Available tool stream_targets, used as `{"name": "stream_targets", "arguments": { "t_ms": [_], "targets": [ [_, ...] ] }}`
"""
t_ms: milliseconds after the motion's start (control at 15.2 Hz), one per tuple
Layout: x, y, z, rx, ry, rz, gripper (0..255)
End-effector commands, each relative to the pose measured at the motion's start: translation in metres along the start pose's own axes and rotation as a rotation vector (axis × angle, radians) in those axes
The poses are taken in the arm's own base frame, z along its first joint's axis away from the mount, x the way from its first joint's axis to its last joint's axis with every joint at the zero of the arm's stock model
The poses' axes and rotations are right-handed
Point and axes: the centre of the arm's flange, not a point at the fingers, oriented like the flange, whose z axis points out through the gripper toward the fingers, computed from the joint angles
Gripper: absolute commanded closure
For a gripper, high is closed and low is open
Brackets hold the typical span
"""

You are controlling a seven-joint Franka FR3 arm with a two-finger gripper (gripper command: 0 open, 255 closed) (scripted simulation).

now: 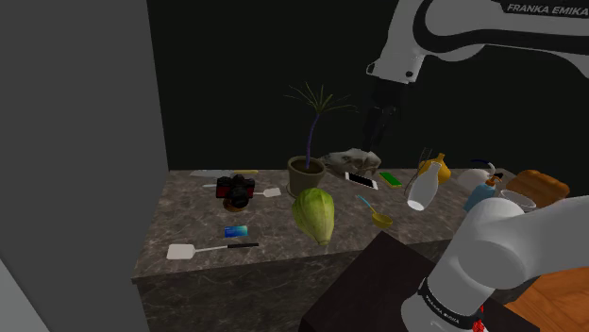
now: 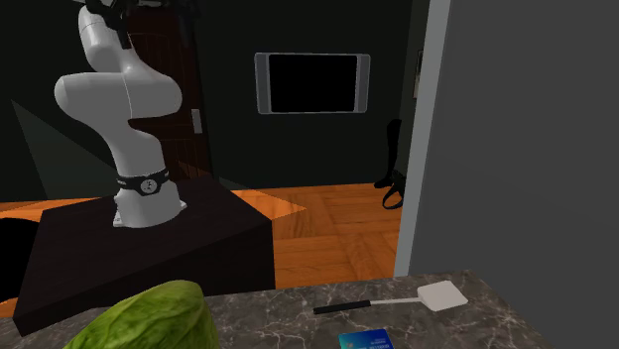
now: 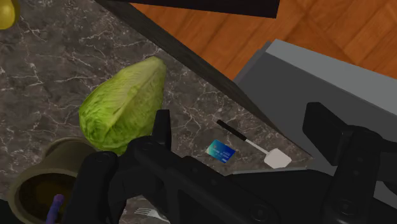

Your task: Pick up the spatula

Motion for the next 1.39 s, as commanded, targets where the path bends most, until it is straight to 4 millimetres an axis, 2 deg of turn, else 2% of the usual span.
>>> {"name": "stream_targets", "arguments": {
  "t_ms": [0, 660, 1320],
  "targets": [
    [0.000, 0.000, 0.000, 0.000, 0.000, 0.000, 0],
    [0.097, -0.021, 0.091, -0.032, -0.021, -0.199, 0],
    [0.187, -0.057, 0.185, -0.063, -0.042, -0.398, 0]
  ]
}}
